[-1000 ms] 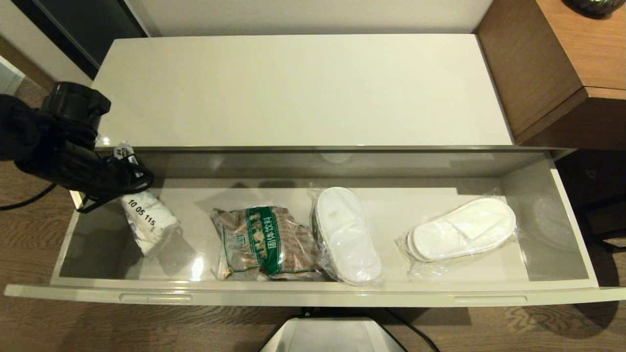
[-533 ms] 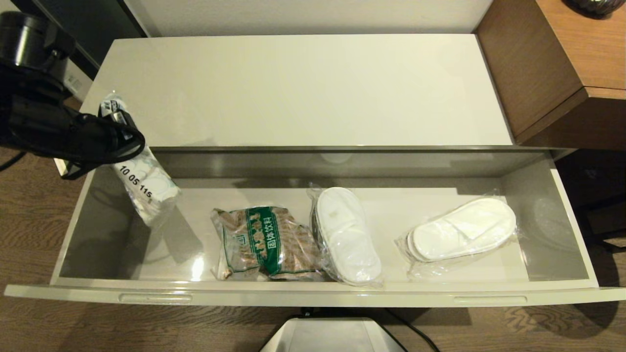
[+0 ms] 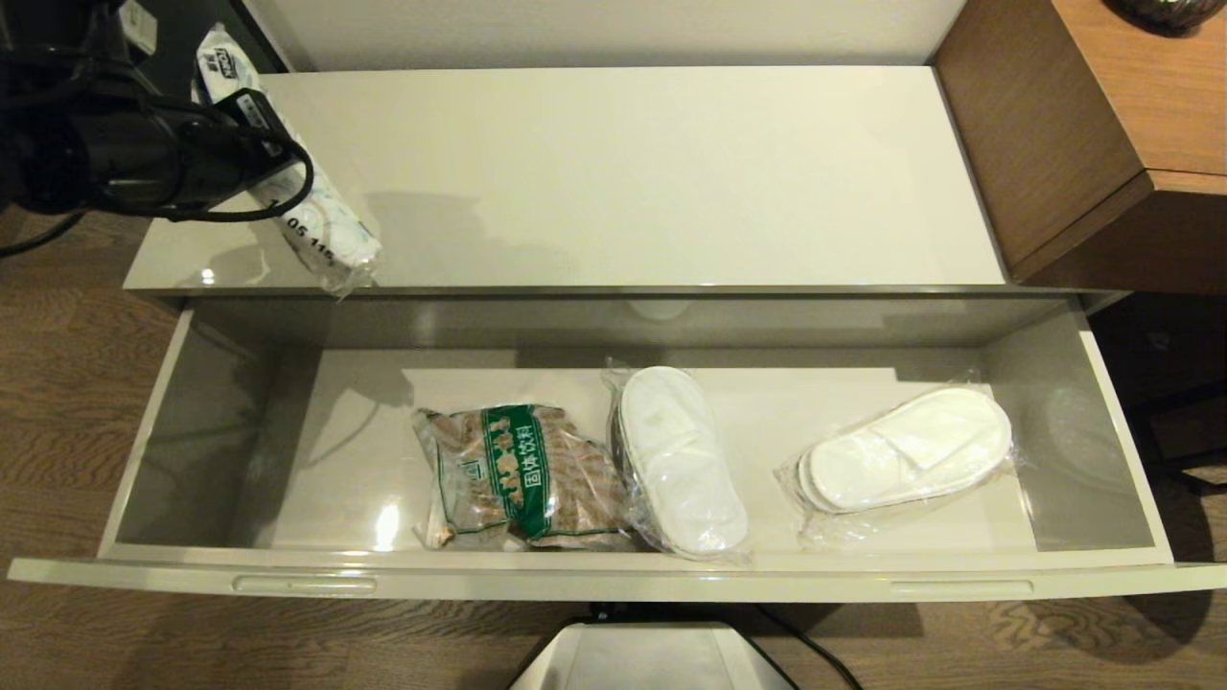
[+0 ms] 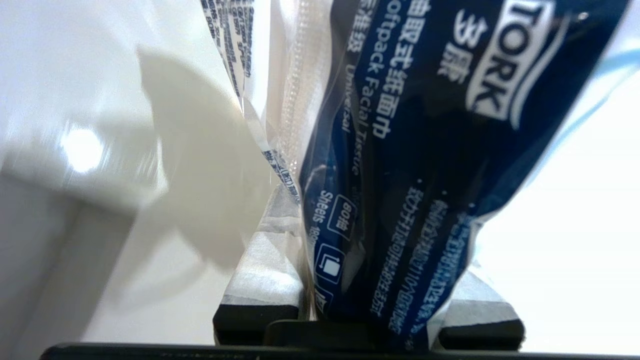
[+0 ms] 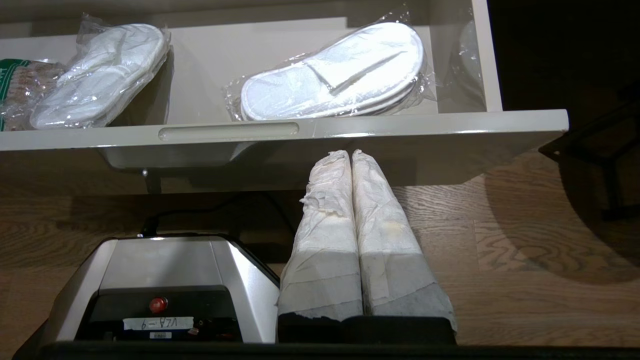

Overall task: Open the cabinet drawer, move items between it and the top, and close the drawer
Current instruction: Place the tissue on the table

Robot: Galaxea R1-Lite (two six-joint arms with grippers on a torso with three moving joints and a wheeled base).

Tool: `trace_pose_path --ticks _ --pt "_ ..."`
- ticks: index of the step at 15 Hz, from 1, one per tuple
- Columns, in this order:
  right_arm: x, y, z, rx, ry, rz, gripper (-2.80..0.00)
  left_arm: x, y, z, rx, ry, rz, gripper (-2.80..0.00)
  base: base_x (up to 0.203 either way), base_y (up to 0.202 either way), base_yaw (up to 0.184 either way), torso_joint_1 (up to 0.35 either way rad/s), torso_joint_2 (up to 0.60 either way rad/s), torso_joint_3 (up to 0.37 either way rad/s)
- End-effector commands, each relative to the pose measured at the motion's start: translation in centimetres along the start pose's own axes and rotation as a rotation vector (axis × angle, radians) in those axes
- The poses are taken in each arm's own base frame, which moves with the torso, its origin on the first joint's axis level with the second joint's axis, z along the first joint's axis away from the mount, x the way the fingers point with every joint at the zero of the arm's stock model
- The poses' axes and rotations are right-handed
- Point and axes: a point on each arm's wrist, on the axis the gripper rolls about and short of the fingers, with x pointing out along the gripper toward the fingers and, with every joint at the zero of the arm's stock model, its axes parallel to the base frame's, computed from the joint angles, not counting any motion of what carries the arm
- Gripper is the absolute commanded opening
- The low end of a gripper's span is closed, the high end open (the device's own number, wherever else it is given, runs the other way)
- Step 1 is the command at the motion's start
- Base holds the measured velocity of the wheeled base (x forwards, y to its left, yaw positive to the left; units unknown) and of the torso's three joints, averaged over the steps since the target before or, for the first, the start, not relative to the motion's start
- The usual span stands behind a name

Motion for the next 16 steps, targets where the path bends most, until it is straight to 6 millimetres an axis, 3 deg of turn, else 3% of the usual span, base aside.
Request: trace_pose_path --ticks 1,4,6,9,10,16 --pt "-0.2 0.0 -0.1 0.001 -0.025 0.002 -2.8 4.8 -0.2 -2.3 0.004 -0.064 0.001 -2.8 0.0 0.0 0.0 0.0 0.0 0.0" --pt "-0.2 0.0 -0.1 0.001 -0.025 0.001 -2.8 8.2 -0.3 -4.2 0.069 -0.201 0.038 -2.8 0.0 0.0 0.0 0.0 0.0 0.0" --pt "-0.2 0.0 -0.1 0.001 -0.025 0.001 -2.8 9.2 0.0 -5.4 0.137 -0.244 0.094 -2.8 0.0 0.0 0.0 0.0 0.0 0.0" --pt "-0.2 0.0 -0.1 0.001 -0.025 0.001 -2.8 9.5 0.3 -5.4 0.144 -0.208 0.11 -2.8 0.0 0.0 0.0 0.0 0.0 0.0" --pt "-0.2 0.0 -0.1 0.001 -0.025 0.002 -2.8 9.4 0.2 -5.2 0.135 -0.217 0.107 0.0 0.0 0.0 0.0 0.0 0.0 0.0" --pt "-0.2 0.0 -0.1 0.001 -0.025 0.003 -2.8 9.7 -0.2 -5.0 0.098 -0.281 0.073 0.0 0.0 0.0 0.0 0.0 0.0 0.0"
